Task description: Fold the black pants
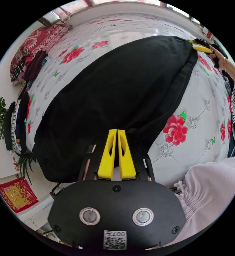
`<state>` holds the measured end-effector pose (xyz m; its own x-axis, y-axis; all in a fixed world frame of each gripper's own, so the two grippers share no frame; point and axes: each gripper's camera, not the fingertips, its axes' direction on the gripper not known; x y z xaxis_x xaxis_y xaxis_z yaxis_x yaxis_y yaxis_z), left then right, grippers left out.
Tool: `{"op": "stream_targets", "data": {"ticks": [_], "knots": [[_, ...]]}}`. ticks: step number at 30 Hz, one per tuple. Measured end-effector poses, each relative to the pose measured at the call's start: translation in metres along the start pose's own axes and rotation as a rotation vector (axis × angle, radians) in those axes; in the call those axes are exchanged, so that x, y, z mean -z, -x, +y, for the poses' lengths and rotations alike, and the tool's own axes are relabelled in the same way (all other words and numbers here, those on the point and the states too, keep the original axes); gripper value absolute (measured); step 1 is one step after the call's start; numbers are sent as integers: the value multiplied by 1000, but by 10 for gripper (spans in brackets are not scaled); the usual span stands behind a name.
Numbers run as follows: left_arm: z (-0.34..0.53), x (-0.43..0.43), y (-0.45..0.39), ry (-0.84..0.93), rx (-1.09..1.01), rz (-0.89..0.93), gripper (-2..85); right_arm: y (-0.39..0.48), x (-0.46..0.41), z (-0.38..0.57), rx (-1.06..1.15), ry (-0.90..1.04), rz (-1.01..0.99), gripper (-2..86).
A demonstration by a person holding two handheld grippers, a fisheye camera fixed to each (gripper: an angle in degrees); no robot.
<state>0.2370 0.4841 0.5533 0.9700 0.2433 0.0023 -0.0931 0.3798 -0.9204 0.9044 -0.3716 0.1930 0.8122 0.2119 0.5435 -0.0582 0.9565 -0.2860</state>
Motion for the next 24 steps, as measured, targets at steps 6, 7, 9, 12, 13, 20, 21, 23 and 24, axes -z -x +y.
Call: {"op": "stream_targets", "data": {"ticks": [6,7,9,12,13,20,21,23,24], "knots": [[17,61,40,-118,37,21,-9,-5,35,-11,89,-67,-79,4],[25,77,46,-145,45,36,-9,-6,49,-7,117,-91,-95,2],[37,91,49,-161,13,36,-9,-17,62,3,128,-101,-69,1],[47,79,45,-110,-58,70,-9,-45,55,9,66,-43,-38,2],[47,64,42,-80,-83,79,-10,-60,51,11,25,-31,-65,4],[30,31,66,1,-44,131,-9,-100,69,20,-115,-173,-184,51],[32,33,72,-8,-47,137,-10,-103,70,20,-120,-182,-208,61],[37,37,80,-31,-44,138,-10,-107,62,18,-137,-155,-223,72],[39,40,86,-38,-29,141,-9,-108,58,17,-143,-139,-222,74]]}}
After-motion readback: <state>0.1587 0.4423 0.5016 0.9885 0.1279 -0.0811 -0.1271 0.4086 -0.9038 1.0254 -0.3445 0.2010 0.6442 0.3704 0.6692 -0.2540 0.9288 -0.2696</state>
